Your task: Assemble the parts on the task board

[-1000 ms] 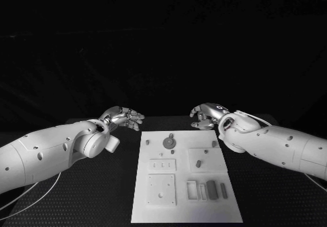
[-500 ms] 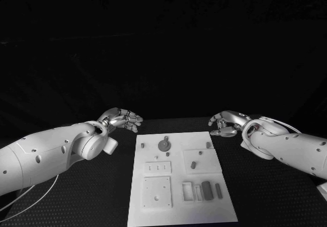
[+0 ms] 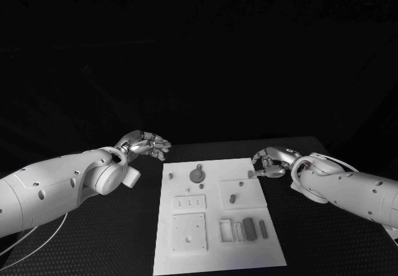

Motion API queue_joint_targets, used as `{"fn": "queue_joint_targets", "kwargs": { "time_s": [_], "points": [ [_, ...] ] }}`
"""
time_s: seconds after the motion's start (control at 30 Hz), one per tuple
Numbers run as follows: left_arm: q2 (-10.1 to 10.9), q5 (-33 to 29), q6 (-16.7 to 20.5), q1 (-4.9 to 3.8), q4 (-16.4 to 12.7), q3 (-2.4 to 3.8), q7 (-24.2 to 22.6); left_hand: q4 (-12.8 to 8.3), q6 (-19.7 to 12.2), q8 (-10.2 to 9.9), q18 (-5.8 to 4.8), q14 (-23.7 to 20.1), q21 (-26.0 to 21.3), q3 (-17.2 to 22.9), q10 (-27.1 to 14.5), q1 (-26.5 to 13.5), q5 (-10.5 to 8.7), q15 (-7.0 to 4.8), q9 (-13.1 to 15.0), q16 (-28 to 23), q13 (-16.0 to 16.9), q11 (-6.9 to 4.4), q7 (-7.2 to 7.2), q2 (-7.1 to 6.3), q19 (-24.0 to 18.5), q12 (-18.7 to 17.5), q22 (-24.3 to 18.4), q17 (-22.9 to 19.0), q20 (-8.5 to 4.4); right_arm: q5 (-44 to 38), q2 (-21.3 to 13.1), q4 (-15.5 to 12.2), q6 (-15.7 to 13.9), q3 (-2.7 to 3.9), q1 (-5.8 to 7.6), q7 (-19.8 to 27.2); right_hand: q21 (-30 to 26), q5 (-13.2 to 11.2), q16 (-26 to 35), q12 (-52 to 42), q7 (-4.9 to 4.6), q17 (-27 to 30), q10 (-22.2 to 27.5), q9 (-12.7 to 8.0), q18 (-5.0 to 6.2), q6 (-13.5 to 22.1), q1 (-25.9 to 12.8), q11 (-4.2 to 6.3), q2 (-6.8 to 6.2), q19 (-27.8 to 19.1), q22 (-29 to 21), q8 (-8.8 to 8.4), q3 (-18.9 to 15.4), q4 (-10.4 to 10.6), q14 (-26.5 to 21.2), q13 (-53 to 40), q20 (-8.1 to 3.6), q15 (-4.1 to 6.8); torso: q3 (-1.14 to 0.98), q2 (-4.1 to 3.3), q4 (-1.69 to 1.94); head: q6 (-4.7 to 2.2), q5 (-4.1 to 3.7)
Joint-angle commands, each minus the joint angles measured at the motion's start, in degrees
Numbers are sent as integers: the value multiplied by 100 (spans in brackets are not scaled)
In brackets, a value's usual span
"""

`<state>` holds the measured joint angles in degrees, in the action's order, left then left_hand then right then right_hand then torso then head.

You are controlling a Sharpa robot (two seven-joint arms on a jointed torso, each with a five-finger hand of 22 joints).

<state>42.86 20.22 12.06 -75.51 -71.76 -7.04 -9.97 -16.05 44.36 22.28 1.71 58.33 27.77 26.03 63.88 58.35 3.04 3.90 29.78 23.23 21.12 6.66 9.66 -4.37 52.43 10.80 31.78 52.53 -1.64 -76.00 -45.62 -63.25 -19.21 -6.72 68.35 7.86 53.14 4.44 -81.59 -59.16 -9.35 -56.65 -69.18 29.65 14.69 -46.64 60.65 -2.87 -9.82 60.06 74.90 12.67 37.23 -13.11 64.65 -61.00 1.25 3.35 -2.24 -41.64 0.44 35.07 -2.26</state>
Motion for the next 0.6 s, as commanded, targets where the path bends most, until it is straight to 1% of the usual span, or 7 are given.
{"fn": "queue_joint_targets", "kwargs": {
  "time_s": [0.03, 0.1, 0.33, 0.43, 0.47, 0.53, 0.6],
  "points": [
    [0, 43, -94, 0, -18, 4, -85, -18, -40, -25, 88, 15, -30, -20, 5, 39, -16, -8, 10, -38, 10, -8, -3, -28, 4, -26, 6, 7, -23, -75, 64, 82, 27, 1, -66, 110, -34, 8, 34, -2, -9, 6, 45, -6, 31, 38, 10, -1, -59, -54, 105, -23, -27, 28, -54, 5, 6, -12, 3, -3, 18, 27, -13],
    [0, 43, -97, 1, -22, 3, -85, -18, -41, -26, 88, 15, -30, -20, 5, 38, -16, -8, 10, -39, 12, -8, -1, -29, 5, -27, 7, 7, -23, -75, 99, 110, 29, 1, -95, 115, -37, 8, 35, -1, -13, 7, 50, -8, 31, 48, 9, -5, -64, -57, 105, -29, -29, 33, -58, 5, 8, -16, 16, 0, 14, 36, -12],
    [-9, 43, -113, 5, -29, 3, -84, -13, -45, -33, 87, 16, -31, -23, 2, 34, -16, -8, 12, -40, 19, -7, 7, -31, 6, -31, 8, 9, -23, -69, 253, 234, 31, 2, -151, 117, -40, 8, 35, -2, -21, 7, 59, -10, 31, 65, 8, -12, -62, -59, 105, -38, -31, 46, -64, 5, 12, -24, 10, 3, 13, 68, -8],
    [-7, 43, -120, 6, -39, 3, -75, -10, -46, -35, 87, 16, -32, -24, 1, 33, -16, -8, 13, -41, 21, -7, 9, -30, 7, -32, 9, 10, -23, -46, 298, 306, 58, 1, -167, 121, -41, 7, 34, -4, -24, 7, 62, -10, 31, 68, 4, -15, -54, -59, 105, -40, -33, 56, -66, 5, 14, -27, 18, 2, 25, 74, -20],
    [-3, 43, -120, 6, -46, 3, -73, -9, -45, -36, 87, 16, -32, -24, 0, 31, -16, -8, 14, -41, 22, -6, 9, -29, 7, -33, 9, 11, -23, -45, 304, 329, 54, 1, -190, 114, -41, 7, 33, -7, -26, 7, 63, -10, 31, 70, -1, -18, -46, -59, 105, -41, -35, 67, -67, 4, 16, -29, 17, -1, 29, 78, -27],
    [1, 43, -117, 6, -48, 3, -72, -8, -45, -37, 87, 16, -33, -25, -1, 30, -16, -8, 14, -41, 23, -6, 10, -28, 7, -34, 10, 11, -23, -35, 326, 376, 36, 1, -214, 113, -41, 8, 32, -8, -27, 7, 64, -10, 31, 70, -2, -19, -39, -58, 105, -42, -35, 74, -68, 4, 16, -31, 21, 0, 28, 86, -24],
    [10, 43, -113, 6, -52, 3, -65, -6, -45, -38, 87, 16, -33, -25, -4, 28, -16, -8, 15, -42, 25, -5, 11, -27, 7, -36, 10, 11, -23, -24, 363, 451, 45, 1, -228, 116, -42, 8, 30, -11, -29, 7, 66, -9, 31, 71, -3, -21, -27, -57, 105, -42, -34, 82, -68, 4, 17, -32, 20, -2, 24, 94, -6]
  ]
}}
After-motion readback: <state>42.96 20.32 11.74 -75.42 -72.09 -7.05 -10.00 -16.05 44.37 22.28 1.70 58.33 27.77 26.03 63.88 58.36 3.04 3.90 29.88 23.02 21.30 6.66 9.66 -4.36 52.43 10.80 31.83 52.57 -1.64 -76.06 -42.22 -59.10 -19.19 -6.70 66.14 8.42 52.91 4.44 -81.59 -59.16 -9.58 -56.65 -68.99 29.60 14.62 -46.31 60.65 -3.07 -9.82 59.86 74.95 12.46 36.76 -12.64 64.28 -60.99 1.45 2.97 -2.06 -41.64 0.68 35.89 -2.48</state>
